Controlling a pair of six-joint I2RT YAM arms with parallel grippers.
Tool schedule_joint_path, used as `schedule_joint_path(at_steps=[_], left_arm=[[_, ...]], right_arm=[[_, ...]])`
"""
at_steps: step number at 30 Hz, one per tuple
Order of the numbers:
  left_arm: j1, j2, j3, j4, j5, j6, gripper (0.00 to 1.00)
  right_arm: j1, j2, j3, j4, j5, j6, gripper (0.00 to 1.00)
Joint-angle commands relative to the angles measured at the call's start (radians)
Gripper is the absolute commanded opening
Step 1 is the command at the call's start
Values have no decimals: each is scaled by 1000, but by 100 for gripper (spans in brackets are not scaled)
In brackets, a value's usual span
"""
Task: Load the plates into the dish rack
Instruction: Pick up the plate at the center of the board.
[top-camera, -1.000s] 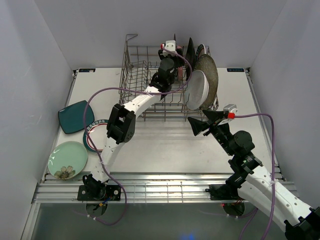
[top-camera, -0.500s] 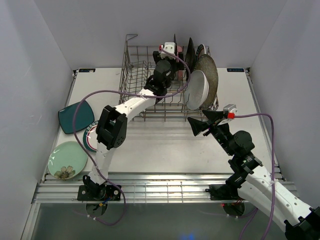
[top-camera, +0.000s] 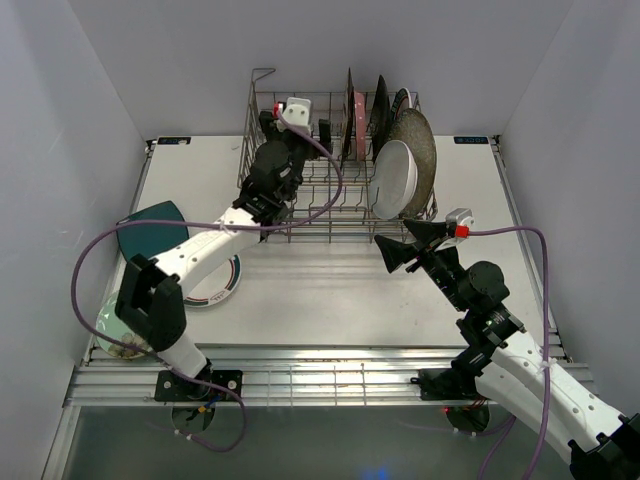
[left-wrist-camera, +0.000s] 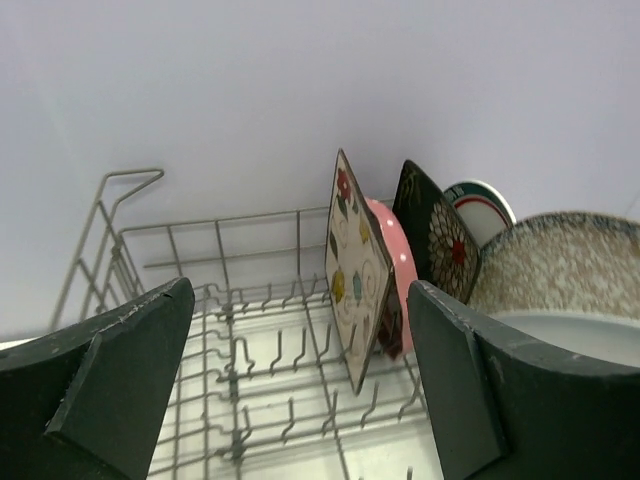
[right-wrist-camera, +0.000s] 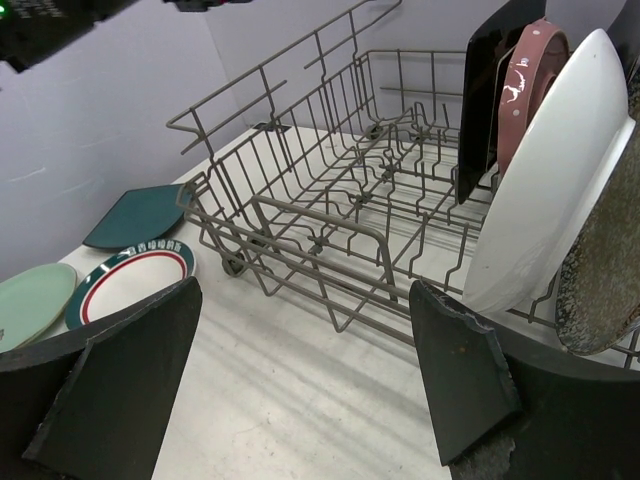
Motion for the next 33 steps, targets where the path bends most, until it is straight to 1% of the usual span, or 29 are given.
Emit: schedule_joint_path(at_steps=[1, 3, 4, 7, 10, 12, 13, 14, 16, 18, 22, 23, 24, 28, 31, 33], left_arm=[[7, -169, -118, -1, 83, 54, 98], [8, -231, -199, 1, 90, 74, 98], [10, -284, -220, -4, 99, 83, 98], [16, -358, -284, -25, 107, 119, 98], [27, -465, -330, -100, 97, 145, 98], [30, -507, -361, -125, 96, 172, 98], [30, -528, -400, -130, 86, 182, 98], [31, -576, -425, -130, 54, 188, 98], [33, -620, -470, -125, 18, 229, 98], [39, -686, -529, -127, -40, 246, 98], [45, -804, -638, -128, -71, 286, 98], [47, -829, -661, -128, -80, 288, 98], [48, -884, -709, -127, -88, 284, 98], [53, -988, -821, -123, -62, 297, 98], [53, -1025, -873, -120, -94, 333, 98], [54, -1041, -911, -120, -106, 366, 98]], right_arm=[[-1, -1, 2, 55, -13, 4, 90], [-1, 1, 1, 56, -17, 6, 90], [-1, 4, -1, 58, -16, 6, 90], [-1, 10, -2, 70, -20, 8, 90], [-2, 22, -2, 80, -34, 9, 90], [-2, 28, 1, 81, -33, 8, 90], [-1, 33, 2, 81, -33, 3, 90], [-1, 36, 2, 83, -67, 0, 90], [-2, 54, 12, 78, -82, -11, 90], [-2, 73, 25, 66, -129, -20, 90], [-1, 151, 64, 49, -249, -29, 90], [-1, 166, 79, 53, -299, -28, 90], [-1, 198, 85, 58, -318, -26, 90], [-1, 277, 117, 70, -356, -11, 90], [-1, 332, 140, 81, -393, 1, 90], [-1, 372, 150, 119, -437, 27, 90]])
